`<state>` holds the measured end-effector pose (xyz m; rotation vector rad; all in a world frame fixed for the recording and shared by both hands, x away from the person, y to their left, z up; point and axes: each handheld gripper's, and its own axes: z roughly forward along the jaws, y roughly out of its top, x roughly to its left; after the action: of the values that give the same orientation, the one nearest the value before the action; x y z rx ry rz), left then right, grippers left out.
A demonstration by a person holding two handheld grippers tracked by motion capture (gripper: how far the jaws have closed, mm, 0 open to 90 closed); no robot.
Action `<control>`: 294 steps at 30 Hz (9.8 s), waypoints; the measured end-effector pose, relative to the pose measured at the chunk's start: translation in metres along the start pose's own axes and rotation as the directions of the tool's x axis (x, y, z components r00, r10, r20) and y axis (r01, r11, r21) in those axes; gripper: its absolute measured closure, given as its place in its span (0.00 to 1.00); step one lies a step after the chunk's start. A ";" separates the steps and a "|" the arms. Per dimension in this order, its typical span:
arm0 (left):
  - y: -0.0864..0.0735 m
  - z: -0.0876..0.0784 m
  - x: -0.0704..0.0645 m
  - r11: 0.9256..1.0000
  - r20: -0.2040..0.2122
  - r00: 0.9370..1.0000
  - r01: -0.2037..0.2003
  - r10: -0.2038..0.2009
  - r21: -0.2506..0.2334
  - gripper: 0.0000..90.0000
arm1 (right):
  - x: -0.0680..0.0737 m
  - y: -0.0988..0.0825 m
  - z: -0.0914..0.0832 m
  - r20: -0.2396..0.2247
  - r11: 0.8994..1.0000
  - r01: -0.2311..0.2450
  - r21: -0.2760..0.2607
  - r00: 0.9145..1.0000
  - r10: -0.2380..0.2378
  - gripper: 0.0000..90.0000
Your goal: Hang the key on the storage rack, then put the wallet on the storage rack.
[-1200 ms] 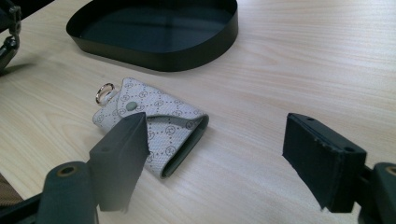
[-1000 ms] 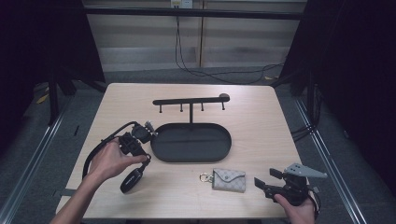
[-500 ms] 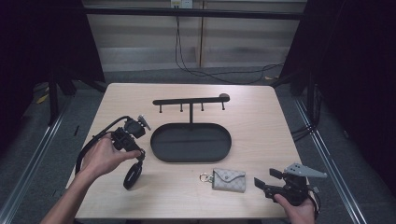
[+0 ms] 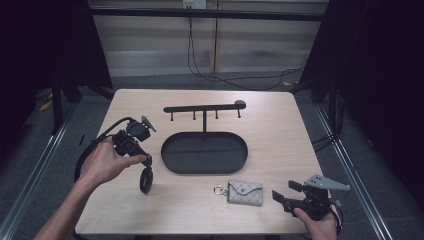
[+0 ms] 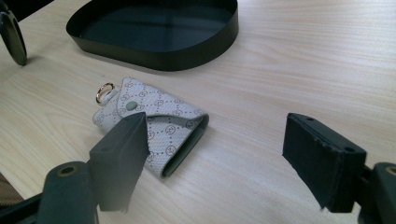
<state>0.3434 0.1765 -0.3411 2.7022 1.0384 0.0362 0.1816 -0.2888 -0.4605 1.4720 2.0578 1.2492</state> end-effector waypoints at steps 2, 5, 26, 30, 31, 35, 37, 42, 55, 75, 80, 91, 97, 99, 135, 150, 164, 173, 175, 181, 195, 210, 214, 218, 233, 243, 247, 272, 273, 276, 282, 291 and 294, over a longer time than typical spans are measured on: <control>0.000 -0.003 0.001 1.000 -0.006 1.000 -0.007 0.007 -0.010 0.79 | 0.000 0.000 0.000 -0.001 1.000 0.002 -0.001 1.000 -0.002 0.25; 0.000 -0.007 0.002 1.000 -0.014 1.000 -0.003 0.003 -0.013 0.79 | 0.000 0.000 0.000 -0.001 1.000 0.000 -0.001 1.000 0.000 0.25; 0.022 -0.025 0.005 1.000 -0.014 1.000 0.020 -0.020 0.025 0.79 | 0.000 0.000 0.000 -0.006 1.000 0.010 -0.003 1.000 -0.010 0.26; 0.029 -0.028 0.005 1.000 -0.026 1.000 0.016 -0.015 0.024 0.79 | 0.001 0.000 0.000 -0.005 1.000 0.010 -0.004 1.000 -0.010 0.26; 0.030 -0.028 0.005 1.000 -0.024 1.000 0.014 -0.013 0.027 0.79 | 0.001 0.000 0.000 -0.005 1.000 0.009 -0.003 1.000 -0.009 0.26; 0.035 -0.031 0.007 0.999 -0.010 0.999 0.046 -0.046 0.020 0.79 | 0.000 0.000 0.000 -0.006 1.000 0.010 -0.005 1.000 -0.010 0.26; 0.037 -0.032 0.007 0.998 0.005 0.999 0.050 -0.050 0.027 0.79 | 0.000 0.000 0.000 -0.008 1.000 0.010 -0.006 1.000 -0.010 0.26; 0.045 -0.036 0.006 0.998 0.014 0.999 0.047 -0.047 0.028 0.79 | 0.000 0.000 0.000 -0.008 1.000 0.006 -0.008 1.000 -0.006 0.26; 0.078 -0.040 -0.001 0.998 0.021 0.998 0.051 -0.052 0.046 0.79 | 0.001 0.000 0.001 -0.011 1.000 0.009 -0.007 1.000 -0.009 0.26; 0.117 -0.029 0.020 0.990 0.035 0.991 0.127 -0.129 0.068 0.79 | 0.000 0.000 0.001 -0.012 1.000 0.003 -0.008 1.000 -0.003 0.26; 0.126 -0.018 0.025 0.986 0.040 0.990 0.134 -0.138 0.100 0.79 | 0.000 0.000 0.001 -0.011 1.000 0.002 -0.007 1.000 -0.002 0.26; 0.139 -0.009 0.029 0.976 0.006 0.981 0.191 -0.192 0.109 0.79 | 0.000 0.000 0.001 -0.015 1.000 0.002 -0.005 1.000 -0.002 0.26; 0.143 -0.008 0.029 0.967 -0.017 0.973 0.230 -0.230 0.110 0.78 | 0.000 0.000 0.001 -0.019 1.000 0.001 -0.004 1.000 -0.001 0.26; 0.143 -0.007 0.030 0.967 -0.019 0.973 0.230 -0.229 0.113 0.78 | 0.000 0.000 0.001 -0.018 1.000 0.001 -0.004 1.000 -0.001 0.26; 0.106 -0.024 0.010 0.996 0.052 0.995 0.090 -0.090 -0.013 0.23 | 0.000 0.000 0.003 -0.015 1.000 0.003 0.003 1.000 -0.003 0.26; 0.051 -0.028 0.009 0.980 0.065 0.998 0.030 -0.018 -0.195 0.21 | -0.001 0.001 0.005 -0.011 1.000 -0.014 0.007 1.000 0.014 0.26; -0.012 -0.021 0.009 0.912 0.068 0.997 0.047 -0.021 -0.407 0.20 | -0.003 0.001 0.003 -0.003 1.000 -0.027 -0.001 1.000 0.027 0.26; -0.063 -0.006 0.007 0.896 0.068 0.995 0.098 -0.076 -0.433 0.20 | -0.002 0.008 0.009 -0.019 0.999 -0.038 0.023 0.999 0.039 0.25; -0.073 0.001 0.003 0.892 0.044 0.997 0.078 -0.065 -0.446 0.25 | -0.002 0.011 0.008 -0.062 0.998 -0.066 0.011 0.996 0.066 0.25; -0.103 0.027 -0.009 0.858 0.073 0.995 0.100 -0.073 -0.503 0.26 | 0.003 0.025 0.012 -0.083 0.999 -0.033 0.018 0.996 0.034 0.25; -0.147 0.071 -0.042 0.868 0.141 0.988 0.124 -0.063 -0.481 0.27 | 0.017 0.061 0.034 -0.190 0.989 0.048 0.140 0.982 -0.020 0.22; -0.166 0.082 -0.047 0.850 0.219 0.975 0.146 -0.037 -0.505 0.27 | 0.043 0.083 0.068 -0.287 0.872 0.301 0.386 0.938 -0.196 0.26; -0.166 0.082 -0.046 0.848 0.204 0.979 0.128 -0.024 -0.514 0.27 | 0.048 0.085 0.077 -0.321 0.810 0.376 0.450 0.915 -0.247 0.26; -0.166 0.082 -0.045 0.848 0.208 0.978 0.130 -0.024 -0.514 0.26 | 0.053 0.091 0.083 -0.342 0.776 0.417 0.473 0.899 -0.275 0.24; -0.164 0.084 -0.045 0.856 0.224 0.975 0.128 -0.015 -0.500 0.27 | 0.061 0.094 0.122 -0.381 0.613 0.509 0.605 0.860 -0.338 0.23; -0.165 0.084 -0.046 0.855 0.219 0.976 0.122 -0.010 -0.505 0.27 | 0.065 0.086 0.136 -0.435 0.533 0.567 0.628 0.824 -0.363 0.26; -0.164 0.084 -0.046 0.858 0.222 0.975 0.119 -0.006 -0.499 0.27 | 0.063 0.084 0.138 -0.438 0.524 0.573 0.630 0.819 -0.370 0.26; -0.164 0.084 -0.044 0.858 0.235 0.972 0.128 -0.009 -0.498 0.27 | 0.069 0.080 0.151 -0.508 0.433 0.640 0.635 0.768 -0.391 0.24; -0.164 0.084 -0.044 0.859 0.236 0.972 0.129 -0.010 -0.496 0.27 | 0.070 0.080 0.151 -0.509 0.433 0.642 0.633 0.766 -0.392 0.24; -0.164 0.085 -0.044 0.862 0.243 0.970 0.131 -0.010 -0.489 0.27 | 0.072 0.078 0.152 -0.511 0.421 0.654 0.629 0.756 -0.410 0.25; -0.165 0.085 -0.043 0.857 0.246 0.969 0.141 -0.017 -0.495 0.27 | 0.075 0.076 0.152 -0.505 0.405 0.657 0.636 0.751 -0.425 0.28; -0.164 0.085 -0.042 0.858 0.250 0.968 0.139 -0.013 -0.494 0.27 | 0.073 0.081 0.152 -0.498 0.415 0.631 0.656 0.774 -0.391 0.34; -0.164 0.085 -0.042 0.858 0.249 0.968 0.147 -0.022 -0.492 0.27 | 0.072 0.082 0.151 -0.509 0.411 0.634 0.656 0.773 -0.380 0.35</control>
<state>0.2139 0.2472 -0.4600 2.1207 0.9185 -0.0242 0.3033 -0.1473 -0.4657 0.7079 3.1917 0.2079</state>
